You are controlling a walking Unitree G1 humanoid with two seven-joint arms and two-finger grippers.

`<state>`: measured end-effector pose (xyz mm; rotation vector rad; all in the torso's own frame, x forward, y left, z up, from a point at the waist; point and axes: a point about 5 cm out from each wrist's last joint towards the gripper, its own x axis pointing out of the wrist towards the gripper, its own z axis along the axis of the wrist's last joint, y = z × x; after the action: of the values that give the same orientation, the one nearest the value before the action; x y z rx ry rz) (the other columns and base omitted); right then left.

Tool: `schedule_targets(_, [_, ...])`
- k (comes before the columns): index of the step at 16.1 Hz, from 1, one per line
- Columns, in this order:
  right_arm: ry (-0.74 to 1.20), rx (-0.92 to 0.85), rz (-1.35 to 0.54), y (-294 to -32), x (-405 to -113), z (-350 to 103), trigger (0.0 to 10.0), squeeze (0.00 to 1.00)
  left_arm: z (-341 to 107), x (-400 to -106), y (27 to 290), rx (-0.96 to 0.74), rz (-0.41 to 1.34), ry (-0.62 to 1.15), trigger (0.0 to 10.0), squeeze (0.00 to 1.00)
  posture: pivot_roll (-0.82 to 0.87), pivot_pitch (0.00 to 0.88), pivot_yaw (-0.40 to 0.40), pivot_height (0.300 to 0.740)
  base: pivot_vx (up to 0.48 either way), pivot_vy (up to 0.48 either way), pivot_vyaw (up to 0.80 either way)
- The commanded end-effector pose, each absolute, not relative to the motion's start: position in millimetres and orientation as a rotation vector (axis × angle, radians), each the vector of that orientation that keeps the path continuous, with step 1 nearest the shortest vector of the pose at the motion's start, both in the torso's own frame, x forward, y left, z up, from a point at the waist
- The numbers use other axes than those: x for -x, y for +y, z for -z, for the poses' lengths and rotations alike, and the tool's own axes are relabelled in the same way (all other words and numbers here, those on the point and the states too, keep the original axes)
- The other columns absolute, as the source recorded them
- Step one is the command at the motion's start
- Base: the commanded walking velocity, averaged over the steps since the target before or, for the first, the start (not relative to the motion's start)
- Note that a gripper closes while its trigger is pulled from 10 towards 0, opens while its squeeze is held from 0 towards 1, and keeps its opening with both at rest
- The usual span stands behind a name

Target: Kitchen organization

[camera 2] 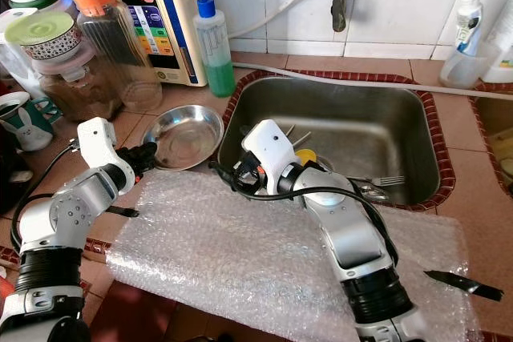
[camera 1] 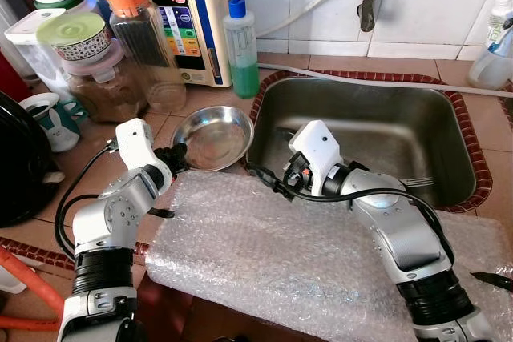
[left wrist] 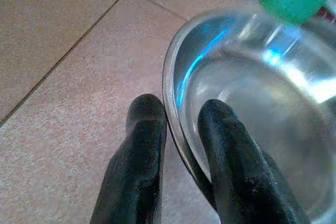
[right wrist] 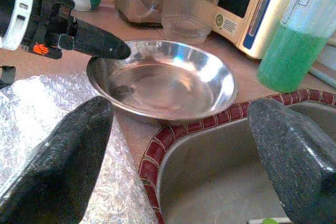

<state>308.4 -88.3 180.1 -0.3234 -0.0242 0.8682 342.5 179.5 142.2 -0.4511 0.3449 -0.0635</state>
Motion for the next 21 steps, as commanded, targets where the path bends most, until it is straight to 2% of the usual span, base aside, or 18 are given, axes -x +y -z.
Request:
schedule_targets(1, [-0.057,0.327,-0.886,-84,-307,-188,10.0,0.00,-147,-344,183,0.455,0.037,0.320,0.0,0.00,-0.21,0.093,0.146,0.740,0.000,0.000,0.00])
schedule_targets(9, [-0.079,0.337,-0.813,-89,-315,-191,10.0,0.00,-177,-349,176,0.503,0.080,0.082,0.0,0.00,-0.21,0.095,0.148,0.740,0.000,0.000,0.00])
schedule_targets(16, [-0.089,0.346,-0.735,-95,-322,-190,10.0,0.00,-189,-351,180,0.487,0.082,-0.003,0.0,0.00,-0.21,0.097,0.150,0.740,0.000,0.000,0.00])
schedule_targets(18, [-0.096,0.347,-0.691,-100,-326,-191,10.0,0.00,-195,-351,179,0.474,0.114,-0.044,0.0,0.00,-0.21,0.097,0.150,0.740,0.000,0.000,0.00])
schedule_targets(21, [-0.100,0.243,-0.531,-115,-342,-194,10.0,0.00,-205,-349,176,0.458,0.175,-0.102,0.0,0.00,-0.21,0.098,0.152,0.740,0.000,0.000,0.00])
